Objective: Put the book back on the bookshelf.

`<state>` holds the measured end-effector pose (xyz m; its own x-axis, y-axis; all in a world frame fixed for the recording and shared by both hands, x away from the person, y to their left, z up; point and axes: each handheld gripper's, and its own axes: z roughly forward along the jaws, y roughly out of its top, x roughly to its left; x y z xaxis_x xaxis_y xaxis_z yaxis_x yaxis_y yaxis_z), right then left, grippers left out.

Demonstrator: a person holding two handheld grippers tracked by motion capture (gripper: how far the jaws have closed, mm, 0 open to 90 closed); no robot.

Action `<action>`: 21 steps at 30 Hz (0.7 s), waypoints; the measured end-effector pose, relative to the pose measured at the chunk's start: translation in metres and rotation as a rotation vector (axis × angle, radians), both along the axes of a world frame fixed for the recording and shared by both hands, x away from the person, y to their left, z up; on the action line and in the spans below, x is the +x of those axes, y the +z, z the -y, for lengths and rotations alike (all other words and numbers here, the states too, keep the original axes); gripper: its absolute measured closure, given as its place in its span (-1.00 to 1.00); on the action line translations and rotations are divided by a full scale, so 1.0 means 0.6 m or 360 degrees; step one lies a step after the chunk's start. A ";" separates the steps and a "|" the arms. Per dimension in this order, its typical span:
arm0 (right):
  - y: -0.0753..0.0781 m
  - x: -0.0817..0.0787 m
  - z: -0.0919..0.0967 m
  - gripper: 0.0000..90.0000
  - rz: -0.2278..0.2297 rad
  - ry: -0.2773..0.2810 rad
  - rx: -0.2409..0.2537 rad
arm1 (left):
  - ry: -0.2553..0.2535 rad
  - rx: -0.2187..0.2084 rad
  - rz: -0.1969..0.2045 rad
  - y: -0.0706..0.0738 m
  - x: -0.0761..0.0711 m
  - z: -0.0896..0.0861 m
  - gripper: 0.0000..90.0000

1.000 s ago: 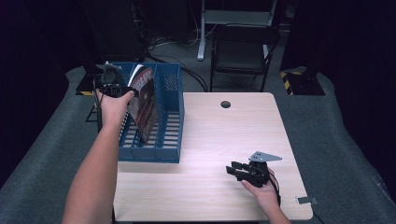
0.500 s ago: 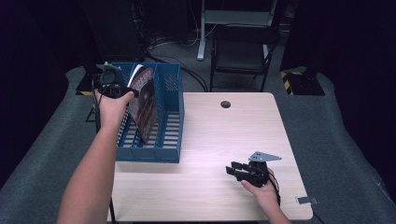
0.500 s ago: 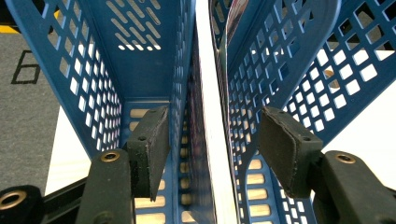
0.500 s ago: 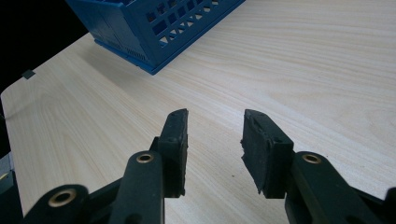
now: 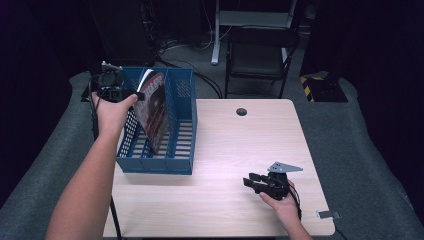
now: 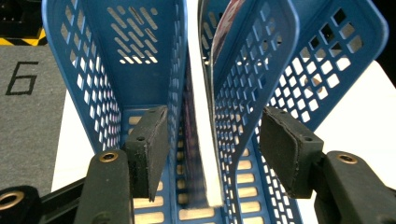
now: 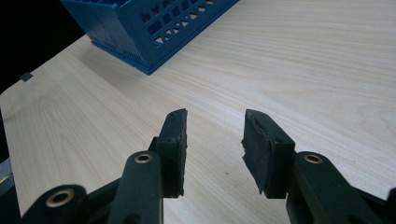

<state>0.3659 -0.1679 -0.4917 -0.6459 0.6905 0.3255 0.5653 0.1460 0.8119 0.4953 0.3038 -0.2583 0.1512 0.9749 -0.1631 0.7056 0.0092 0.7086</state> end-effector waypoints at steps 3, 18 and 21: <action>-0.001 0.001 0.002 0.32 -0.0004 -0.0006 0.0003 | -0.0016 -0.0003 0.0005 0.006 -0.003 0.003 -0.06; -0.001 0.004 0.011 0.29 -0.0005 -0.0021 0.0023 | -0.0098 0.0071 0.0010 0.036 -0.011 0.017 -0.07; -0.001 0.003 0.012 0.29 -0.0001 -0.0025 0.0024 | -0.0124 0.0074 0.0020 0.045 -0.016 0.019 -0.07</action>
<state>0.3675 -0.1749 -0.4921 -0.6350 0.6955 0.3361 0.5677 0.1251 0.8137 0.4860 0.2923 -0.2313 0.2286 0.9666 -0.1155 0.6939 -0.0785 0.7158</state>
